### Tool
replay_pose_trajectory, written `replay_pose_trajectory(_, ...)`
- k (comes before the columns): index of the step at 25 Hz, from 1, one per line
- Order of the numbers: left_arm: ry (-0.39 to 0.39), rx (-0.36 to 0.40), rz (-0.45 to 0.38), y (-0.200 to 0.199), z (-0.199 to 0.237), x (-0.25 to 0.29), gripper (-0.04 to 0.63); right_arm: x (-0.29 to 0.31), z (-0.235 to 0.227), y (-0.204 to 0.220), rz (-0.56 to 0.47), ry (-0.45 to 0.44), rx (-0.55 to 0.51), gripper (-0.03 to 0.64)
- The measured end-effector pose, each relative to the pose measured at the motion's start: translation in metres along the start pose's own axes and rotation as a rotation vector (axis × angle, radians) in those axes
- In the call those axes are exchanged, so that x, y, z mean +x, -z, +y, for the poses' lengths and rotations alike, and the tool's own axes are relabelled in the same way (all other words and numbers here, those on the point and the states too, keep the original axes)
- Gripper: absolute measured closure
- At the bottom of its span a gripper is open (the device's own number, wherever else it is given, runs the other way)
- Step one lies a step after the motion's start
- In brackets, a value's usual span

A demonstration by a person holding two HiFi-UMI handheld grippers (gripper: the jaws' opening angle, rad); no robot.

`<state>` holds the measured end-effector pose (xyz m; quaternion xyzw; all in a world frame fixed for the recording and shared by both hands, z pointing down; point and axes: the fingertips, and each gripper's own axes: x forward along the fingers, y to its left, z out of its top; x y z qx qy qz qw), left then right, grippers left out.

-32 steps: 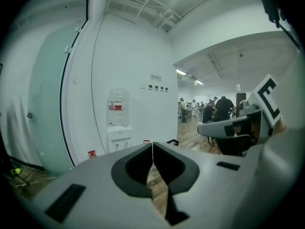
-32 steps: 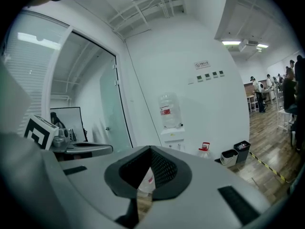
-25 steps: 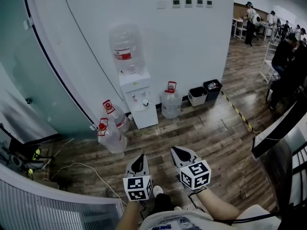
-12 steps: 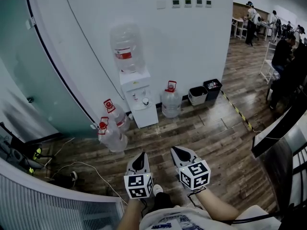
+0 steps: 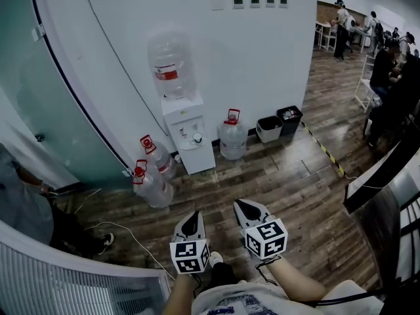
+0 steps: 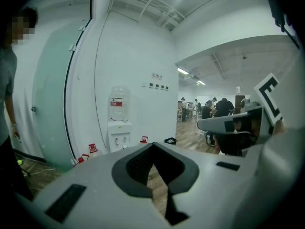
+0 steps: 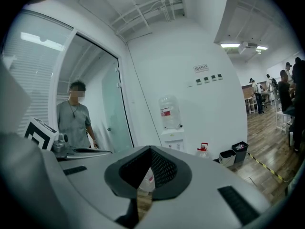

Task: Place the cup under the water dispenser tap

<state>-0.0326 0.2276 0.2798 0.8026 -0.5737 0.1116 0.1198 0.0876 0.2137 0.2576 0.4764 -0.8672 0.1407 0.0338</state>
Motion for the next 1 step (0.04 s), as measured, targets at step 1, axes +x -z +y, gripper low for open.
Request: replay_pose_trajectory(1,0.001,0.001,0.001,0.0006,-0.0006,0.0008,0.555,0.0007,-0.0006,0.0006,0.002,-0.001,0.0,0.597)
